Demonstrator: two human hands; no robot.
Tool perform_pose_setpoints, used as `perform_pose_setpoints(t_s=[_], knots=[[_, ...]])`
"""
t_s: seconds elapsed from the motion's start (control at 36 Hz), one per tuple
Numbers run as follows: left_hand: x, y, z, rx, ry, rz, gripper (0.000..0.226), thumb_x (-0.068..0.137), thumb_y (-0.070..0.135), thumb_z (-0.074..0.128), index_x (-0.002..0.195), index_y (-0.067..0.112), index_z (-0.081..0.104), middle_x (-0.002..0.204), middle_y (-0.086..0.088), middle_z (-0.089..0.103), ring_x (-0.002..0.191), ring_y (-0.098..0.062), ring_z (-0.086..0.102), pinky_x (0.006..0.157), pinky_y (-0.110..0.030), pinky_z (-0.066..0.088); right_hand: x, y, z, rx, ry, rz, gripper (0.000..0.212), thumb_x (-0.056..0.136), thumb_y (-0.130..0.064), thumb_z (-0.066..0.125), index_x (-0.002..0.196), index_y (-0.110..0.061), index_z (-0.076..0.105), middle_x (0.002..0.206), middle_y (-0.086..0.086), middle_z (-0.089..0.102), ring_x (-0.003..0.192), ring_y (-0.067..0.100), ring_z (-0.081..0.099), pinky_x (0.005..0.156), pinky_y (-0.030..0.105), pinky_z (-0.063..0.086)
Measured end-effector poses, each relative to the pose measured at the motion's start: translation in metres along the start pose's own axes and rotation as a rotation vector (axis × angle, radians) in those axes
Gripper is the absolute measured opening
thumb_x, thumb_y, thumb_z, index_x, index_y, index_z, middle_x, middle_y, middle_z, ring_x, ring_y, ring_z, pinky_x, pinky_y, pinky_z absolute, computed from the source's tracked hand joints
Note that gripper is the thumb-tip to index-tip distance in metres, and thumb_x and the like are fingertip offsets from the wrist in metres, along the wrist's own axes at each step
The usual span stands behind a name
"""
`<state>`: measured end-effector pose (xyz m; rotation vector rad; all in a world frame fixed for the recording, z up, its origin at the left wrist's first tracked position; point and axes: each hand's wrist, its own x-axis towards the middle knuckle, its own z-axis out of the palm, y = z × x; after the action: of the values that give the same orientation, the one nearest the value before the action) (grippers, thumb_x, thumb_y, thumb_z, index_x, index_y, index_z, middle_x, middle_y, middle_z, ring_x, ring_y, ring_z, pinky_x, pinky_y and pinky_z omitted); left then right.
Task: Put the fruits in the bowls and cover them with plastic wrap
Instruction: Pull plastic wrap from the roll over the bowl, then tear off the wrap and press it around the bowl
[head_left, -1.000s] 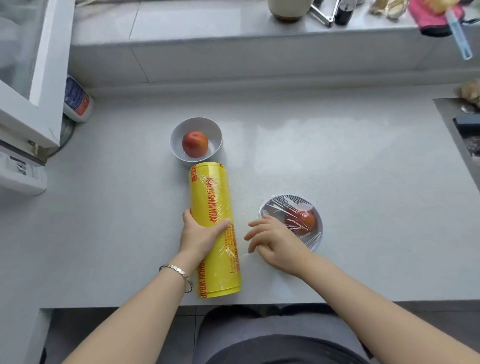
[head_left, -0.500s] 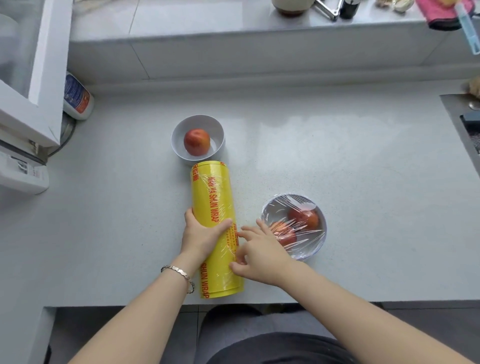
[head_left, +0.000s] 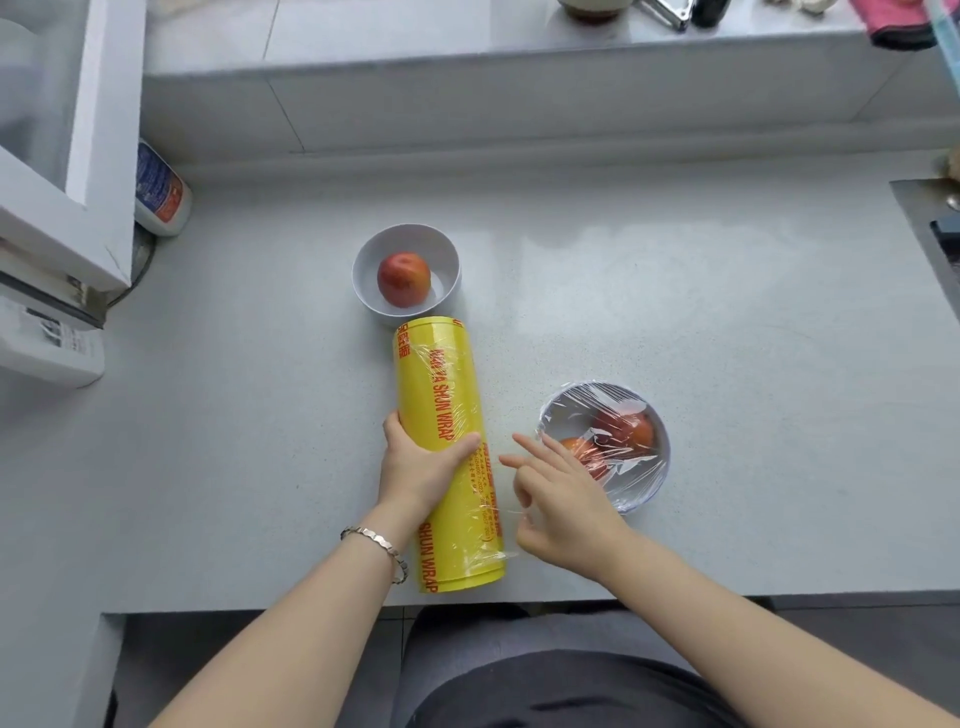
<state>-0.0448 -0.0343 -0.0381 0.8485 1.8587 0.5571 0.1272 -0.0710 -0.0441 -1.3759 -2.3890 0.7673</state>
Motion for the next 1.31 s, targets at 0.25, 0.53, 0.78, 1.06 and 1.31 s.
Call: perform_pose_setpoints(t_s=[0.25, 0.53, 0.78, 1.06, 1.31], knots=[[-0.001, 0.0, -0.002, -0.002, -0.015, -0.005, 0.097, 0.07, 0.037, 0.079, 0.143, 0.021, 0.016, 0.128, -0.006, 0.052, 0.103, -0.024, 0.055, 0.091, -0.042, 0.046, -0.02, 0.021, -0.01, 0.0, -0.025, 0.017, 0.03, 0.064, -0.008, 0.033, 0.071, -0.021, 0.059, 0.116, 0.002, 0.065, 0.128, 0.022, 0.041, 0.105, 0.044, 0.034], [-0.004, 0.003, -0.001, -0.011, -0.017, -0.017, 0.097, 0.07, 0.038, 0.079, 0.142, 0.021, 0.016, 0.128, -0.007, 0.052, 0.106, -0.027, 0.056, 0.091, -0.044, 0.048, -0.013, 0.001, -0.059, 0.263, 0.152, 0.333, 0.021, 0.076, -0.013, 0.064, 0.078, -0.026, 0.048, 0.084, -0.009, 0.05, 0.083, 0.003, 0.045, 0.074, 0.012, 0.034], [-0.015, 0.002, -0.006, -0.027, 0.046, 0.036, 0.099, 0.067, 0.036, 0.081, 0.142, 0.021, 0.019, 0.129, -0.005, 0.052, 0.102, -0.023, 0.056, 0.087, -0.04, 0.048, 0.013, -0.013, -0.093, 0.341, -0.255, 0.6, 0.023, 0.077, -0.01, 0.059, 0.059, -0.024, 0.057, 0.056, -0.011, 0.056, 0.056, 0.006, 0.056, 0.064, 0.012, 0.047], [-0.021, 0.029, -0.033, -0.028, 0.436, 0.28, 0.114, 0.062, 0.032, 0.085, 0.146, 0.024, 0.009, 0.148, -0.003, 0.034, 0.13, -0.024, 0.04, 0.106, -0.041, 0.036, 0.036, -0.033, -0.151, 0.496, -0.409, 0.558, 0.016, 0.081, -0.01, 0.052, 0.086, -0.014, 0.066, 0.074, 0.0, 0.06, 0.066, 0.014, 0.056, 0.066, 0.023, 0.047], [0.024, 0.066, -0.059, -0.242, 0.747, 0.359, 0.107, 0.055, 0.022, 0.086, 0.14, 0.023, 0.021, 0.141, -0.006, 0.032, 0.134, -0.022, 0.023, 0.099, -0.021, 0.029, 0.043, 0.004, -0.111, 0.367, -0.15, 0.56, 0.02, 0.083, -0.009, 0.05, 0.072, -0.024, 0.059, 0.066, -0.003, 0.058, 0.051, 0.013, 0.05, 0.05, 0.022, 0.041]])
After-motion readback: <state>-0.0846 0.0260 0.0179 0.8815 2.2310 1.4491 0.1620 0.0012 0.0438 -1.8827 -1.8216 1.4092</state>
